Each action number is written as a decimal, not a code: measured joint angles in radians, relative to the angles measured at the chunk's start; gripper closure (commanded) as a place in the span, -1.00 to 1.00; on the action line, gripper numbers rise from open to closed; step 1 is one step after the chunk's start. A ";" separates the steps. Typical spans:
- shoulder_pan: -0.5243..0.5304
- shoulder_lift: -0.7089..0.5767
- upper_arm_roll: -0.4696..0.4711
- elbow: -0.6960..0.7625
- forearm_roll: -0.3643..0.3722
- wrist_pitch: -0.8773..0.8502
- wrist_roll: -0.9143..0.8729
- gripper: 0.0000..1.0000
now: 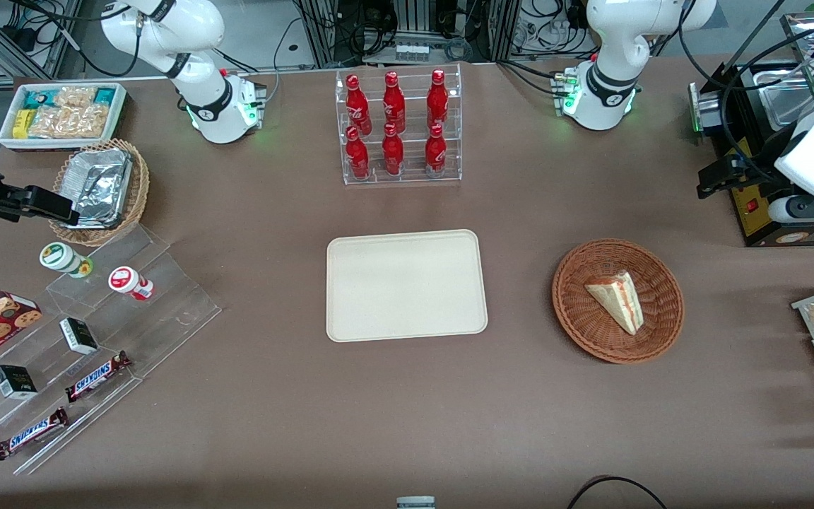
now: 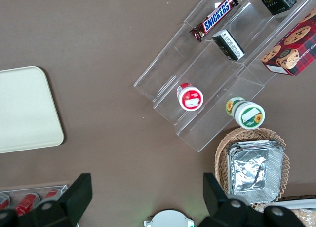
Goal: Place sandwich from basket to tray
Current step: 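Move the left gripper over the wicker basket toward the sandwich, then lower the left gripper and grasp the wrapped sandwich by its edge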
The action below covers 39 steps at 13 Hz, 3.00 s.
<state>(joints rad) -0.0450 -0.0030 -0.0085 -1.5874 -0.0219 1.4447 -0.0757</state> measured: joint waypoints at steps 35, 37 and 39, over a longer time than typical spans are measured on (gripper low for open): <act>-0.069 0.227 -0.011 -0.599 0.029 0.992 -0.617 -1.00; -0.069 0.249 -0.009 -0.599 0.029 1.009 -0.618 -1.00; -0.069 0.266 -0.008 -0.599 0.029 1.019 -0.625 -0.99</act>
<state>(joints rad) -0.1139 0.2634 -0.0169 -2.1867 0.0068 2.4638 -0.7004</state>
